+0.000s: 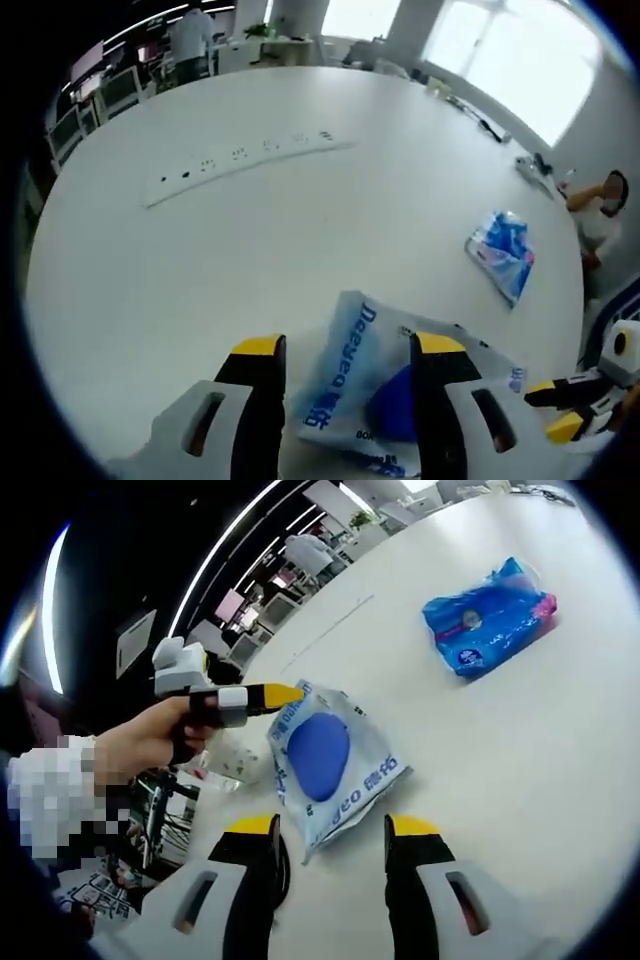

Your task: Arrange the tabletop items into an orderly group along one side of the table until the central work area is clear of visible clutter.

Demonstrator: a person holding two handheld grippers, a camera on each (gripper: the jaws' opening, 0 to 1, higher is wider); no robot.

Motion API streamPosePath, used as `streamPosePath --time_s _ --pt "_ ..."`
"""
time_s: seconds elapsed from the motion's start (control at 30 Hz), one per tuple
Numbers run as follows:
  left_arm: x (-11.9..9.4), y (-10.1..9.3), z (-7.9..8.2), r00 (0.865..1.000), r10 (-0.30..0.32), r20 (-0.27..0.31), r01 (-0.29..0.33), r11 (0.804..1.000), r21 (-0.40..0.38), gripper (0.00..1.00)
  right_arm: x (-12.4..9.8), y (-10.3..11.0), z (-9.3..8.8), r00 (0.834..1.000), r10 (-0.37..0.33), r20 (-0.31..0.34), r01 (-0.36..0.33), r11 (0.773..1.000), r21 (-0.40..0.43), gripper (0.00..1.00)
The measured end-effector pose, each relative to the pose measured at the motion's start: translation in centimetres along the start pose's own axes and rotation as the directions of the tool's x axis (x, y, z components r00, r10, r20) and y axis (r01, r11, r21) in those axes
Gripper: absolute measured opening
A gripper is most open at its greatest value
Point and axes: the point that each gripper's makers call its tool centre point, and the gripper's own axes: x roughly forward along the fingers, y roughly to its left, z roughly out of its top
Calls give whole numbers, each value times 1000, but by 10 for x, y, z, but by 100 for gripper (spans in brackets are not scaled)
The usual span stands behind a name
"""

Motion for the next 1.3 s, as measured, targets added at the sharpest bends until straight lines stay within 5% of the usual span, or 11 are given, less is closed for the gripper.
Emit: streamPosePath --time_s 0.43,0.83,1.0,1.3 --pt "10 -3 -6 999 15 -49 -13 1000 23 43 10 -1 2 1000 -4 -8 4 1000 25 35" --pt "11 -4 -8 997 34 -66 -31 999 42 25 18 -10 0 998 -49 -27 51 995 81 19" --pt "6 -3 -9 996 55 -63 -52 998 47 8 18 -19 -1 995 -91 -36 94 992 89 8" --pt "-7 -6 -14 996 54 -65 -52 998 36 0 11 -17 2 994 -100 -42 105 986 126 0"
